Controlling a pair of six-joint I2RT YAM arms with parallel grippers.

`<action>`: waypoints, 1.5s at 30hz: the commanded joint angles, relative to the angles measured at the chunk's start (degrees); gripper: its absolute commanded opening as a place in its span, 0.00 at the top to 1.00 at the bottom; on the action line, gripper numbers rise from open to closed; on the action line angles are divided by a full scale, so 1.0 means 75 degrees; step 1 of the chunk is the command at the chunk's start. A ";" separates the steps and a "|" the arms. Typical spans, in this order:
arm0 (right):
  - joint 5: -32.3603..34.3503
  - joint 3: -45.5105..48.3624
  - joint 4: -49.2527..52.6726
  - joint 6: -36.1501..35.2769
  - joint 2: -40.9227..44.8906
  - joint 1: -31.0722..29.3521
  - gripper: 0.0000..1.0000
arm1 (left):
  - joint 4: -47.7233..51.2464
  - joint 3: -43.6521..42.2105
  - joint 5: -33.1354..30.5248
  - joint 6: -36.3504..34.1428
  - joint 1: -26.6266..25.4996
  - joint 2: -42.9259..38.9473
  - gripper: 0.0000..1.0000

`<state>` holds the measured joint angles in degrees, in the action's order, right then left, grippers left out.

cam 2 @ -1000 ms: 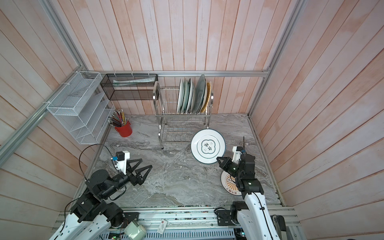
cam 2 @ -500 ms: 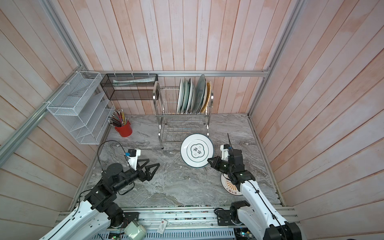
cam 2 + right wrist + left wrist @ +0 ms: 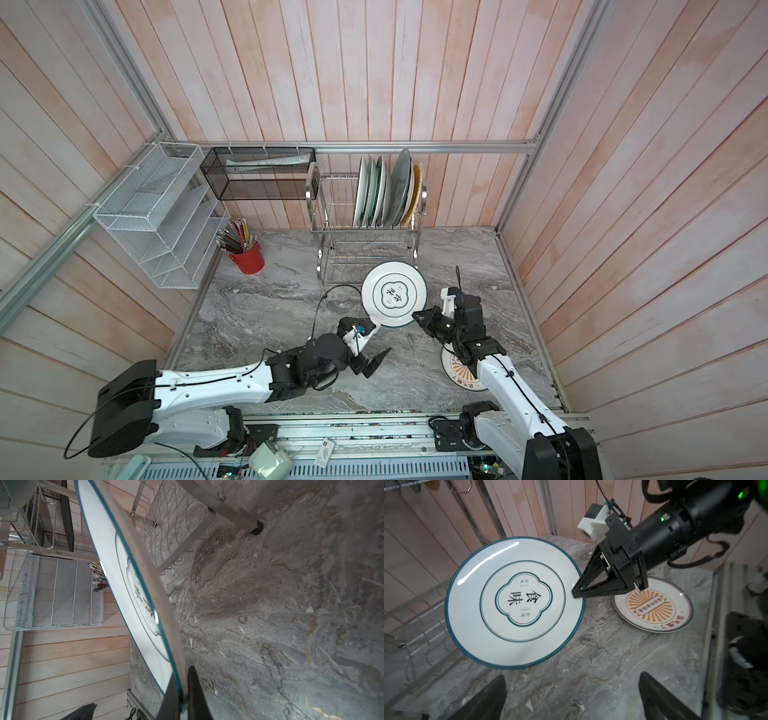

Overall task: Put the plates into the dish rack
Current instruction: 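Reach the left gripper to the flower-print plate rim and grip it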

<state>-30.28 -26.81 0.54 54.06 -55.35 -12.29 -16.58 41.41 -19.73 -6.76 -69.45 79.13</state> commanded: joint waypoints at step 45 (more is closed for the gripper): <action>0.0630 0.0065 0.1458 0.1811 0.2259 -0.0283 0.88 | -0.5886 0.1691 -0.3525 -0.8016 -0.0307 0.4589 1.00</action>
<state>-23.81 -25.74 13.37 65.63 -39.29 -14.11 -54.02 53.91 -41.52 -69.01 -72.44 114.87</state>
